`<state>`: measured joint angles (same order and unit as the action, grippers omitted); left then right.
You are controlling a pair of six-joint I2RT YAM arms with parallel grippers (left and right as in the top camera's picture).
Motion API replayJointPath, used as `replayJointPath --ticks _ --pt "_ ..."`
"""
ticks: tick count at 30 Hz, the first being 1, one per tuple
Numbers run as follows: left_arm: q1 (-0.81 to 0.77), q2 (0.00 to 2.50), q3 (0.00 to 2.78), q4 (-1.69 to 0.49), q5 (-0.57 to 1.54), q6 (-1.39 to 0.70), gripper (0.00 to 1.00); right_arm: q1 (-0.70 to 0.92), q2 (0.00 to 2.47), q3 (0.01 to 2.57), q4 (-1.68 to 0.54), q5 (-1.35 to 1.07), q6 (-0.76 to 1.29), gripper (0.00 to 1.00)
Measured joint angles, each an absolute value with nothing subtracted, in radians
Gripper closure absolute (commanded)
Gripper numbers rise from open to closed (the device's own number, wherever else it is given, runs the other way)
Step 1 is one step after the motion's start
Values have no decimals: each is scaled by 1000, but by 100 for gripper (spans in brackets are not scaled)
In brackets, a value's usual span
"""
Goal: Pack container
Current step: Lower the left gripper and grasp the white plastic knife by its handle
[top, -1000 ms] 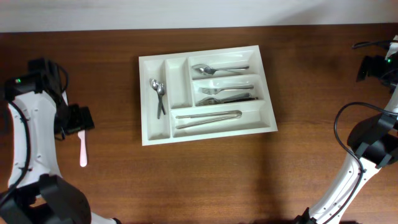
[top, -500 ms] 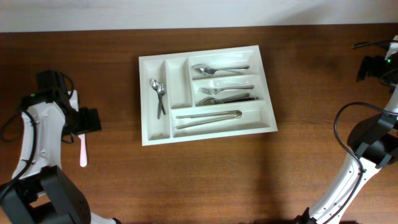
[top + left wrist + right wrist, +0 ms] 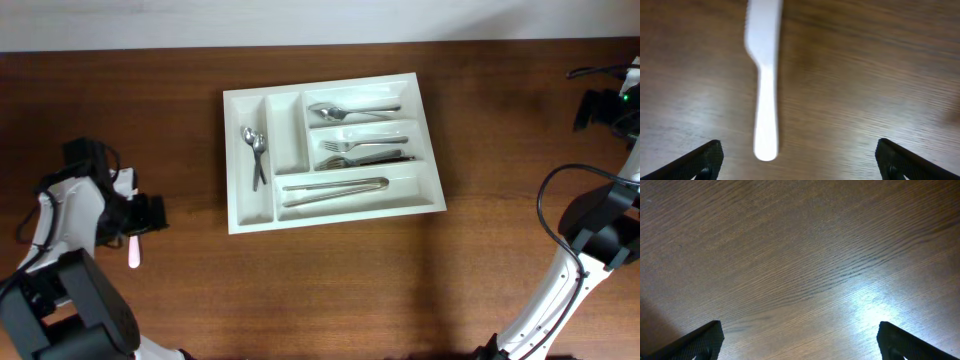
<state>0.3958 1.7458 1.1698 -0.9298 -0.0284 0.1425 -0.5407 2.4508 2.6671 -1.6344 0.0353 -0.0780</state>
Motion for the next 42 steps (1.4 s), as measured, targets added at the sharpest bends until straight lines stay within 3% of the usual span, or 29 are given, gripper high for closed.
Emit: replayJointPath --ticks 8,26,42 --pt "510 1771 1169 -907 -9 198 1 -541 2451 2667 -1634 35 -78 1" --pt "510 1878 1168 -819 46 361 0 -541 2451 2667 -1634 35 -78 1" --pt "480 1878 1168 -810 7 369 1 -541 2451 2667 -1634 35 -78 1"
